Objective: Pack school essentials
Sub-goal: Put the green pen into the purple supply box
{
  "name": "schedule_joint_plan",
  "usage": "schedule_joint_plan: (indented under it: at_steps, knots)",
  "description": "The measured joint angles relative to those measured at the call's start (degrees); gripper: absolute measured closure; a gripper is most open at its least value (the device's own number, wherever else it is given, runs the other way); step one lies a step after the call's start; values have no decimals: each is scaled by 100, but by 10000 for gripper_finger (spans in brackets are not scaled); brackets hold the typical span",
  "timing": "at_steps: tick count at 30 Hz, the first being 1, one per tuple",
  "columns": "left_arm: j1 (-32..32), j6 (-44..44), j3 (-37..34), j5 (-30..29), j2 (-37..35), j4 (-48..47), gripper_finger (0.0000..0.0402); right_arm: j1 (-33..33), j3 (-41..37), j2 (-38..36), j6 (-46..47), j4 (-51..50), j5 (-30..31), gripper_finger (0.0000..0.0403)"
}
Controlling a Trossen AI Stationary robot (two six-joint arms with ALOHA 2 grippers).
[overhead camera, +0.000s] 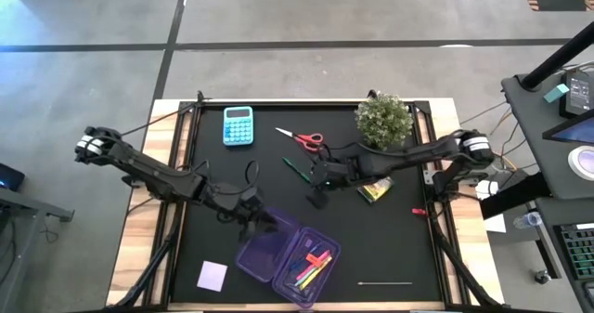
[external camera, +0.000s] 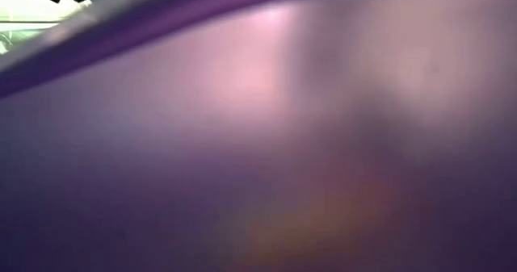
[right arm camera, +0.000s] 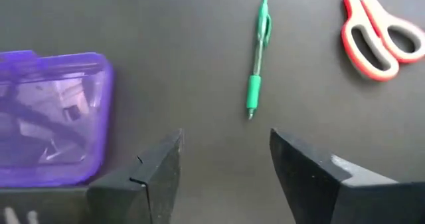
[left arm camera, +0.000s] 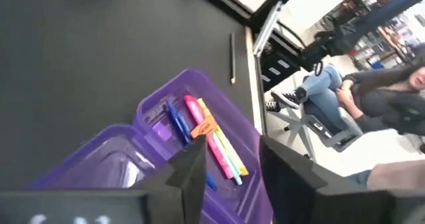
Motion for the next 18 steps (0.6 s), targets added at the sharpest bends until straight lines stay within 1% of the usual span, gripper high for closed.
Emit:
schedule_joint_plan:
  at_steps: [3, 10, 13, 18]
  knots:
    - [0, 7, 0, 15, -164, -11, 263, -193, 35, 337, 148, 82, -3, 180]
    - [13, 29, 0, 16, -655, 3, 260, -662, 345, 1157, 525, 411, 0, 179]
    - [26, 44, 0, 13, -927, -96, 260, -780, 556, 1483, 516, 395, -3, 179]
    - [42, 459, -2, -82, -1427, -430, 260, -840, 924, 1878, 439, 424, -7, 179]
